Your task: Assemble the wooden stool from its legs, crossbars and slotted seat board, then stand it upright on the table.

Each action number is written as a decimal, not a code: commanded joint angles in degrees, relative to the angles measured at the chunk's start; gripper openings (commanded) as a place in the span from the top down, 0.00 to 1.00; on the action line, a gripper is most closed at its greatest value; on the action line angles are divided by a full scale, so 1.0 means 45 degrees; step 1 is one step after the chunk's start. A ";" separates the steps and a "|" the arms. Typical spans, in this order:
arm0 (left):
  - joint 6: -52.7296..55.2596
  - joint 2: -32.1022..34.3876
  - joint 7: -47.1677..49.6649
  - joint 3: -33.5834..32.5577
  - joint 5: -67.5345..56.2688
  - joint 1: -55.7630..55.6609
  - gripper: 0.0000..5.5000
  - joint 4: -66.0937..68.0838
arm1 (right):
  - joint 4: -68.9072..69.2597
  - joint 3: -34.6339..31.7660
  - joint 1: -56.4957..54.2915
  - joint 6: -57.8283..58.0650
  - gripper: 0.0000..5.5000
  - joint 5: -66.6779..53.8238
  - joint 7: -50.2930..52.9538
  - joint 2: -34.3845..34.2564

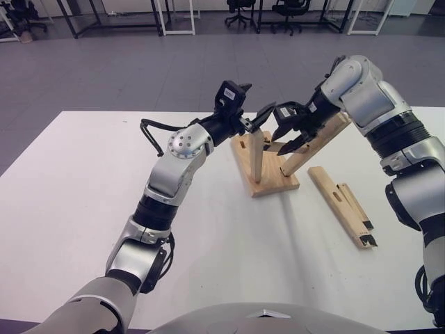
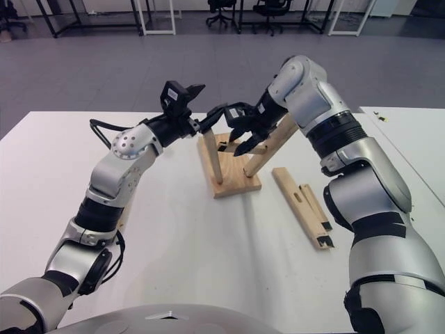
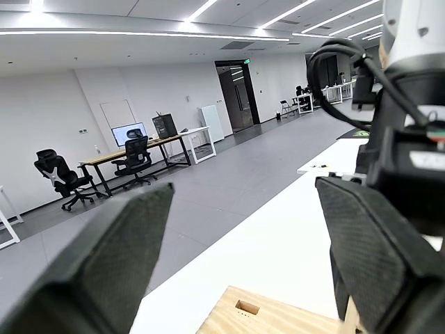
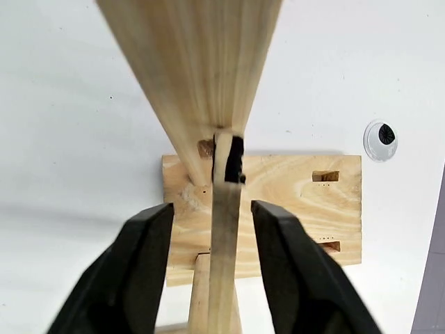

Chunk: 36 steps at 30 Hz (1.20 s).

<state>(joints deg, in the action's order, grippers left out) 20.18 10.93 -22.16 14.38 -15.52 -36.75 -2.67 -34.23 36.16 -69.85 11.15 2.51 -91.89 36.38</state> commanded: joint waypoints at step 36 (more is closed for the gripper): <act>0.0898 -0.0085 -0.0110 0.1062 0.1259 0.0678 0.32 0.1809 | 0.1395 0.0603 0.1765 -0.1522 0.92 0.0971 0.0792 0.0108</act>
<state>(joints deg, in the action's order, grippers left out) 18.32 10.44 -21.82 15.40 -12.77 -39.90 2.79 -27.01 36.91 -65.44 4.73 4.65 -89.17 39.51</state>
